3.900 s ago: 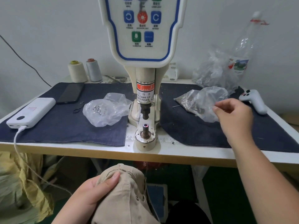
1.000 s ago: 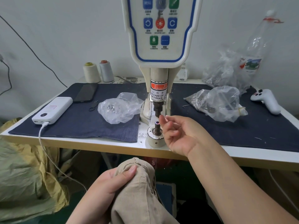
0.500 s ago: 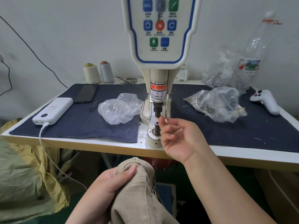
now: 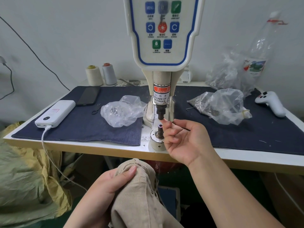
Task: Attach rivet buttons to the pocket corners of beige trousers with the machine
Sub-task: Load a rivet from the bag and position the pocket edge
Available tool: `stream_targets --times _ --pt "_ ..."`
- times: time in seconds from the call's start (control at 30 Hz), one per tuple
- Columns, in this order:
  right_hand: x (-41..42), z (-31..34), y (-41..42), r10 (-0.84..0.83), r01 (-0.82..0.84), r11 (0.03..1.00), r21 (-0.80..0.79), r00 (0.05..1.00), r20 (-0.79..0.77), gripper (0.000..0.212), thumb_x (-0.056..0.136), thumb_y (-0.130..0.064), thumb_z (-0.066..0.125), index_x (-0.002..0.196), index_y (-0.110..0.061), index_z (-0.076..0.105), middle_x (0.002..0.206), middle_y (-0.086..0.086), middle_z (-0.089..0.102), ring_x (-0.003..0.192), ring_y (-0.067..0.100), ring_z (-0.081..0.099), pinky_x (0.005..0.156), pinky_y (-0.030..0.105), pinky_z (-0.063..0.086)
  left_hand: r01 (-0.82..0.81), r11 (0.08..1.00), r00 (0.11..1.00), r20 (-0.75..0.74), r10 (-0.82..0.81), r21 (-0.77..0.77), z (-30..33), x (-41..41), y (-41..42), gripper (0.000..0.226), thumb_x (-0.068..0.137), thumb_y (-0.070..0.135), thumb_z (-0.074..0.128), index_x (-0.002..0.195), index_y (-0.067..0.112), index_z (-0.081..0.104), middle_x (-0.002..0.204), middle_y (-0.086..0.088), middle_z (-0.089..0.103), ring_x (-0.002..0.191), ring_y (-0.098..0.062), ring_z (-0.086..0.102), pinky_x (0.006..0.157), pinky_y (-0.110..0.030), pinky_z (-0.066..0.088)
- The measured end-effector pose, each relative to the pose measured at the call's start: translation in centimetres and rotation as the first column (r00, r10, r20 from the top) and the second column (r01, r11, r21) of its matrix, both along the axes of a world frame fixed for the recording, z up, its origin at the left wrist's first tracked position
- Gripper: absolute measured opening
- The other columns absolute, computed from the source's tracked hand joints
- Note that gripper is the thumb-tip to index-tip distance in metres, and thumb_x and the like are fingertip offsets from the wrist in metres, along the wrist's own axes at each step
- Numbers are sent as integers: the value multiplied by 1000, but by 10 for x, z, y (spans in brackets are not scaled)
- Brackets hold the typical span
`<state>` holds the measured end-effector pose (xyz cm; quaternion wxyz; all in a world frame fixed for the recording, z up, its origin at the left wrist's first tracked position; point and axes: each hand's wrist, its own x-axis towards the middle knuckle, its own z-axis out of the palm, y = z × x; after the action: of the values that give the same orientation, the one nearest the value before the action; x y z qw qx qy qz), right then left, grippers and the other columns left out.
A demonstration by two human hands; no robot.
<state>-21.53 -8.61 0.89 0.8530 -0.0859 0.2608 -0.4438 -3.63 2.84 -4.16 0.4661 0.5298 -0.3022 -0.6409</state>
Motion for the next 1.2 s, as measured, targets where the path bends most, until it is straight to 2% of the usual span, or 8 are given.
stream_targets --times 0.2,0.33,0.47,0.63,0.77,0.93,1.07,1.2 --pt "-8 -3 6 -52 47 997 -58 995 -86 43 76 -9 54 115 8 62 71 8 60 43 9 46 35 17 35 -6 998 999 -39 3 -62 13 4 0 31 67 23 78 88 0 79 93 -21 75 78 -23 74 61 -24 57" --pt "-14 -8 22 -279 179 946 -271 874 -397 17 88 -9 59 96 -3 72 68 7 62 44 9 46 37 18 33 -30 994 997 -73 22 -108 18 11 1 36 68 29 71 87 -1 79 93 -21 74 79 -24 73 63 -25 59" --pt "9 -10 55 -442 -228 734 -639 554 -705 14 83 -25 72 71 -20 68 61 -2 64 46 8 53 45 17 44 -26 992 995 -95 14 -123 20 19 1 35 68 28 73 89 0 79 94 -21 74 79 -24 73 64 -26 59" --pt "81 5 40 -685 -538 430 -725 329 -651 12 87 -27 68 78 -20 65 70 -9 64 67 8 59 65 28 50 12 993 985 -168 -33 -121 26 30 0 45 74 29 77 106 -3 74 112 -27 71 96 -32 72 75 -32 59" --pt "132 15 -20 -756 -730 435 -527 23 -655 25 91 -2 48 106 -13 65 109 2 63 96 24 59 82 40 50 -31 994 986 -168 12 -108 32 43 -2 45 66 31 79 96 -3 77 99 -22 74 84 -26 73 65 -28 57" --pt "166 14 -78 -773 -866 483 -125 -355 -526 35 88 -7 51 120 -18 61 122 6 53 109 25 53 71 32 43 -27 992 985 -172 5 -126 34 61 -5 35 73 29 75 92 -1 77 92 -19 73 81 -23 72 64 -26 56" --pt "180 6 -100 -803 -900 427 92 -424 -420 31 85 -14 56 113 -20 66 98 -3 54 78 15 47 66 29 42 -8 992 984 -180 -15 -125 28 70 -9 41 74 31 75 97 -3 75 98 -22 72 87 -26 70 71 -28 57" --pt "194 2 -112 -820 -918 373 131 -393 -417 27 87 -17 53 111 -20 66 118 2 56 92 22 55 65 31 41 2 992 983 -182 -25 -126 25 75 -14 50 73 35 77 101 -6 72 99 -20 70 89 -26 68 74 -28 56"
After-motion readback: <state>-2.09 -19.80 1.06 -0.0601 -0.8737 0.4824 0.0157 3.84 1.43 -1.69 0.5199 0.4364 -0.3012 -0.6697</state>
